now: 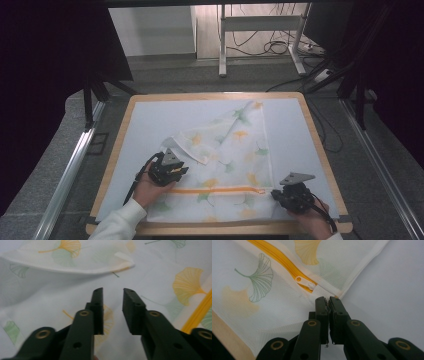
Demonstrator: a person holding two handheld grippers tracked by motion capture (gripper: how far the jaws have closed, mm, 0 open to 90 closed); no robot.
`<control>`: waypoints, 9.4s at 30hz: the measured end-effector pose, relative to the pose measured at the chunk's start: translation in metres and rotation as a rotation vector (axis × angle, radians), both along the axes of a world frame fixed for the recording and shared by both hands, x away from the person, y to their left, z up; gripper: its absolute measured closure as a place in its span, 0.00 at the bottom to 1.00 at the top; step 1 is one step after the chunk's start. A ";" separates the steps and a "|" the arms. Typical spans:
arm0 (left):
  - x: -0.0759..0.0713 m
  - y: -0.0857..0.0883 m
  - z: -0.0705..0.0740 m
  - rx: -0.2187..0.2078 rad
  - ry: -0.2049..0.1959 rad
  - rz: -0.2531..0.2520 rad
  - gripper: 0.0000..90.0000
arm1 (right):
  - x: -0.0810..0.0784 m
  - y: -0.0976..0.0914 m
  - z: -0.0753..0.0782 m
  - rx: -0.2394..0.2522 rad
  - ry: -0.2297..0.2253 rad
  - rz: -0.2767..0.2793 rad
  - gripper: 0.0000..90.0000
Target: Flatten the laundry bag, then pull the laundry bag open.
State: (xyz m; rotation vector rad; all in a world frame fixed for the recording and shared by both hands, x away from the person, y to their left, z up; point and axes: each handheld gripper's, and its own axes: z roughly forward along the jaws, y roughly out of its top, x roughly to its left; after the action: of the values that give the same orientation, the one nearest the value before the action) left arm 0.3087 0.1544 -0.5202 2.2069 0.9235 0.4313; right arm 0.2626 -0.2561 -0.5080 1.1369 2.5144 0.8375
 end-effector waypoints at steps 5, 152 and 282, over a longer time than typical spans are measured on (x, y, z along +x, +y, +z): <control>-0.001 -0.009 0.000 0.005 0.047 -0.057 0.98 | -0.011 -0.021 0.002 0.005 -0.006 -0.030 0.95; 0.108 0.062 -0.011 0.026 0.127 0.261 0.99 | 0.034 0.012 0.001 0.016 -0.069 0.036 0.97; 0.014 -0.203 0.009 -0.077 0.293 -0.236 0.68 | 0.067 0.011 0.005 0.058 0.063 0.050 0.99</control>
State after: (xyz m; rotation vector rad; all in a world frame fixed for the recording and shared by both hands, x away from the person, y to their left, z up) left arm 0.3228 -0.0481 -0.5112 2.3096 0.7973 -0.0392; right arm 0.3297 -0.2454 -0.5029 1.1402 2.5949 0.9069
